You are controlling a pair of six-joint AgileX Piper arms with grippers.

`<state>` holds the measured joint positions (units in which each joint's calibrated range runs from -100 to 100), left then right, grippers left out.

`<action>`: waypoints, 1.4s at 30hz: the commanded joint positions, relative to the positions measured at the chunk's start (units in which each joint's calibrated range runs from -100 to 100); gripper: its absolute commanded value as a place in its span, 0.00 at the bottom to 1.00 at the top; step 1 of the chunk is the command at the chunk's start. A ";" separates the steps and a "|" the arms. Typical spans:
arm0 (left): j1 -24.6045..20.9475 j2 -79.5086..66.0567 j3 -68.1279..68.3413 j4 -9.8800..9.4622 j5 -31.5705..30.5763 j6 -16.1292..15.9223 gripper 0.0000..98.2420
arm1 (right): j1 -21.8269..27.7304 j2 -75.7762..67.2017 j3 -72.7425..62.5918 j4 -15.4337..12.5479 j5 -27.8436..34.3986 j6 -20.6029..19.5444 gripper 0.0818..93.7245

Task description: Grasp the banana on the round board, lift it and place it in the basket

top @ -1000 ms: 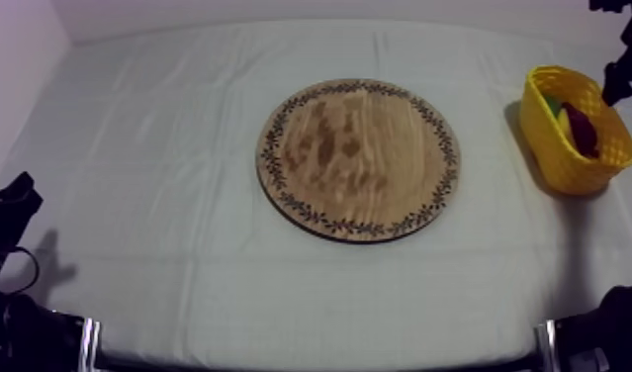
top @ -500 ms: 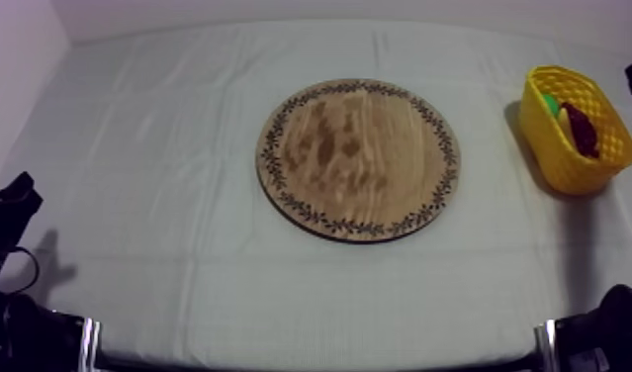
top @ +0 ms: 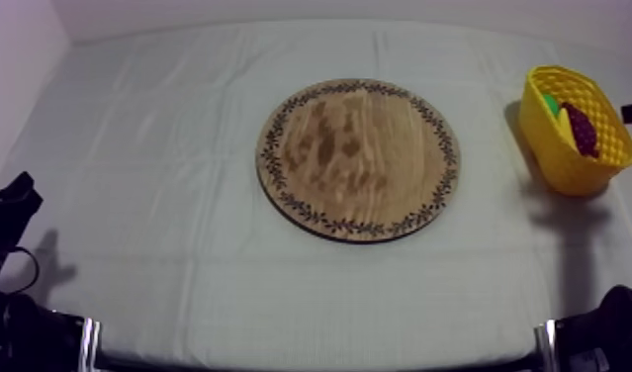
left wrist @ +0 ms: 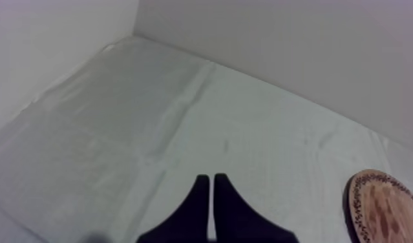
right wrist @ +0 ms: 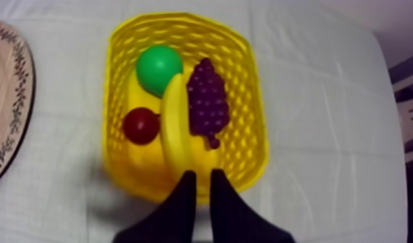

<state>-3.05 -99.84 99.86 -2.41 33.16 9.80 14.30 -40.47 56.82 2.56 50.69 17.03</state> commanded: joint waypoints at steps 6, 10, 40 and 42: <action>-0.02 0.02 0.03 -0.01 -0.01 -0.01 0.00 | 0.51 -8.15 10.38 -5.29 -6.75 4.26 0.01; -0.02 0.02 0.03 -0.01 -0.01 -0.01 0.00 | 1.01 -13.94 15.32 -11.07 -8.42 11.56 0.01; -0.02 0.02 0.03 -0.01 -0.01 -0.01 0.00 | -5.15 -55.02 41.71 -5.33 -10.47 -0.07 0.00; -0.02 0.02 0.03 -0.01 -0.01 0.02 0.00 | -5.13 -55.20 42.23 -4.68 -11.48 1.38 0.00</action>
<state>-3.05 -99.84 99.86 -2.41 33.16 9.80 9.13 -95.69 98.98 -2.58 40.07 10.92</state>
